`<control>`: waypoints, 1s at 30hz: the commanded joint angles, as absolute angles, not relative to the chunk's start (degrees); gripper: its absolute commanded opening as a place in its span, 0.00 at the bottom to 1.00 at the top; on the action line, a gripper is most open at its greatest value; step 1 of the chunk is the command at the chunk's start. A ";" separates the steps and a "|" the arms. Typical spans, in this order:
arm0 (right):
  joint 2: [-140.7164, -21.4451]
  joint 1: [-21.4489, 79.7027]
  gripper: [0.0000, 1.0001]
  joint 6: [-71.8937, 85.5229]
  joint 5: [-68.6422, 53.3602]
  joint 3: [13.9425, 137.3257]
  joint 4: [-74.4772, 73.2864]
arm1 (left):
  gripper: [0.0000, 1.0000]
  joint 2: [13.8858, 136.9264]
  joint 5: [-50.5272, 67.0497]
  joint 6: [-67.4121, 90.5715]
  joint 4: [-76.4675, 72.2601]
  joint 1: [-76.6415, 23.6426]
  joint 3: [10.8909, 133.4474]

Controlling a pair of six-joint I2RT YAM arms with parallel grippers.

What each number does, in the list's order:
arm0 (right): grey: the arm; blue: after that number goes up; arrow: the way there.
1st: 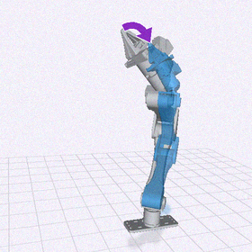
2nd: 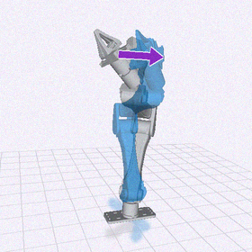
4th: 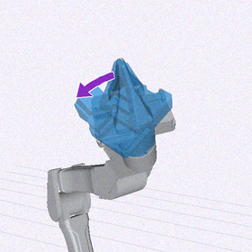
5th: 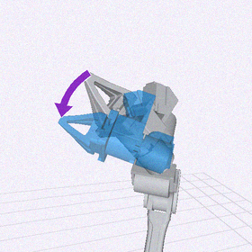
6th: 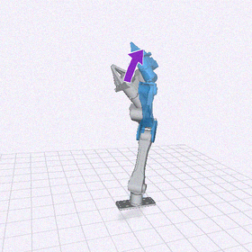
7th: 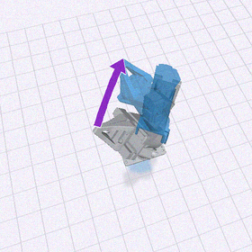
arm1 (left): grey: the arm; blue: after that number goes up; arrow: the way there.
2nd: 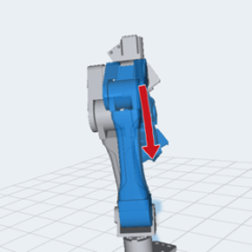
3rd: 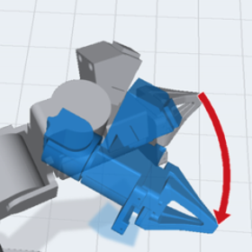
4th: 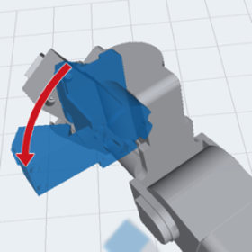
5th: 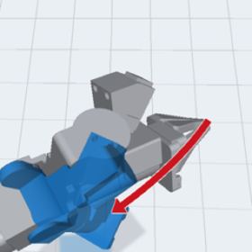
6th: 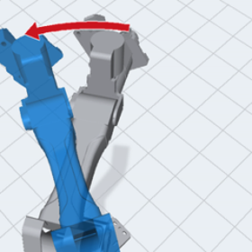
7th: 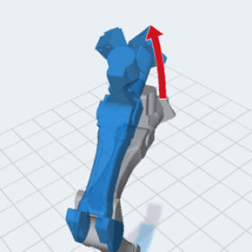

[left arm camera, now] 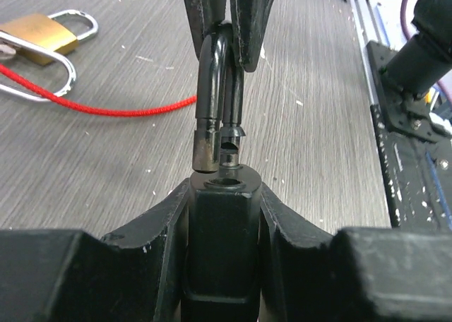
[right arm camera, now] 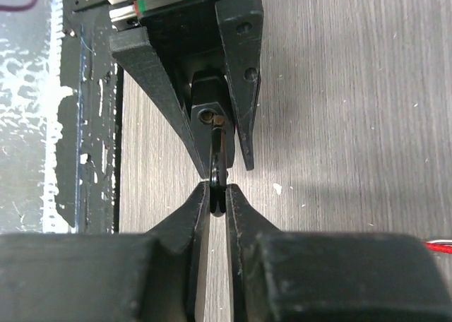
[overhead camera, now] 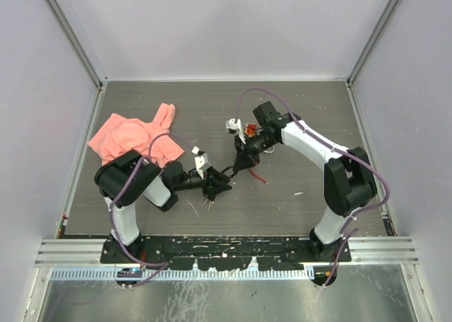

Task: Lock with the key
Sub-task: Lock the lock.

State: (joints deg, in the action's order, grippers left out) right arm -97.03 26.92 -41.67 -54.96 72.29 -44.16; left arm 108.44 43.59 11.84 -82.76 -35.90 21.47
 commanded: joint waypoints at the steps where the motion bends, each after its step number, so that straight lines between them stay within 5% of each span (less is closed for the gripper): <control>1: -96.57 25.27 0.20 -44.25 -62.64 80.92 -49.63 | 0.00 105.84 44.58 18.61 -82.00 -34.63 21.85; 5: -95.30 23.59 0.60 -45.43 -64.84 86.06 -53.48 | 0.00 102.28 44.49 18.73 -82.00 -34.62 21.72; 7: -93.88 21.78 0.69 -45.51 -66.55 88.46 -54.99 | 0.00 100.32 44.60 18.73 -82.00 -34.63 21.67; 13: -88.07 16.93 0.78 -44.94 -75.13 84.11 -50.80 | 0.00 92.89 43.75 21.54 -80.42 -34.60 22.55; 23: -79.99 18.49 0.80 -0.18 -76.69 62.56 -3.52 | 0.01 86.29 39.06 34.09 -76.34 -34.65 26.52; 30: -81.22 22.21 0.77 2.04 -72.22 61.29 -1.54 | 0.01 80.85 36.47 30.91 -66.76 -36.34 28.41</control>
